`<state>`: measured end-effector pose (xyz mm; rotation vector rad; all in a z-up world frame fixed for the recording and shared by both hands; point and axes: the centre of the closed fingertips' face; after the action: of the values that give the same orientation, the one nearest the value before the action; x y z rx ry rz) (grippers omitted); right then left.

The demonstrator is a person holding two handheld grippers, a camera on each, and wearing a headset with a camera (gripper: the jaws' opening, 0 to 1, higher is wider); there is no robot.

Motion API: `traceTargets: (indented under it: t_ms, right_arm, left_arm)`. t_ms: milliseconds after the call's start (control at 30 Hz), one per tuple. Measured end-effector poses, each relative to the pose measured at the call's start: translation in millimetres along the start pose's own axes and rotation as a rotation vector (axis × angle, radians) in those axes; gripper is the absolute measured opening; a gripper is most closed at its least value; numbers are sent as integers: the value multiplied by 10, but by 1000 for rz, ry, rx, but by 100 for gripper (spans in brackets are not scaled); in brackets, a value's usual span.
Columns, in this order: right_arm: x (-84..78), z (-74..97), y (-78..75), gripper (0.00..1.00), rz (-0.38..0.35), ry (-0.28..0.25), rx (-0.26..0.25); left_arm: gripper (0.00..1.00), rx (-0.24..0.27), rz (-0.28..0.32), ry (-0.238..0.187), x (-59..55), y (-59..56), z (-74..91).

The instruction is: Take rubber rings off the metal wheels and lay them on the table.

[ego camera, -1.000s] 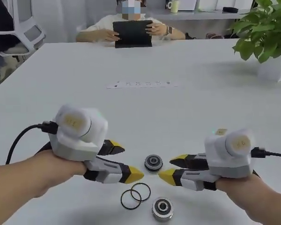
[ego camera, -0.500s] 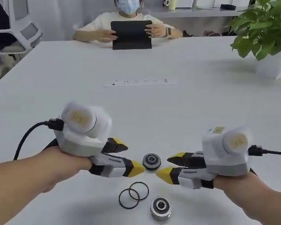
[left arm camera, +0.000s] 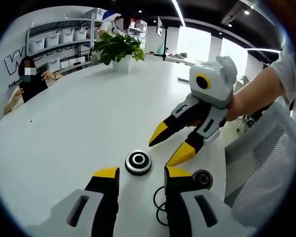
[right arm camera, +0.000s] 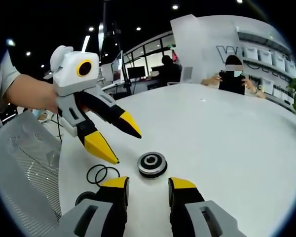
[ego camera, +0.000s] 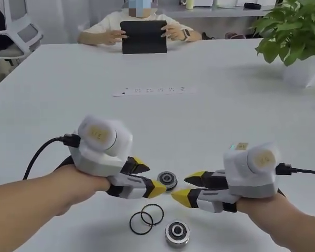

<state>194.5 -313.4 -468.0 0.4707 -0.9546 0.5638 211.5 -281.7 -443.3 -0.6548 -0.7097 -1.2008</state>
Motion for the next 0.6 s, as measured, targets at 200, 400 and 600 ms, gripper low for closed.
traceTargets:
  t_ms: [200,400,600]
  right_arm:
    - [-2,1,-16,30,1,1,1]
    - [-20,4,-20,30,-2,2,3]
    - [-30,14,-30,30,-4,3,1]
  left_arm:
    - [30,-6,-11,12,5,3,-67]
    - [27,-11,-22,17,12,1,-136]
    - [25,-4,-18,17,24,27,-179]
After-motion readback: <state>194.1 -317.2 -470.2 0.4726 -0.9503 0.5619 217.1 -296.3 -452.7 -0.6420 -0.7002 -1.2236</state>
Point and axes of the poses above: the centre of the closed fingertips' face, and the gripper's own axes: z roughly backward along the fingers, y roughly to its left, x roughly out of its top, and after that the axes turned 3 degrees about -x, right-handed
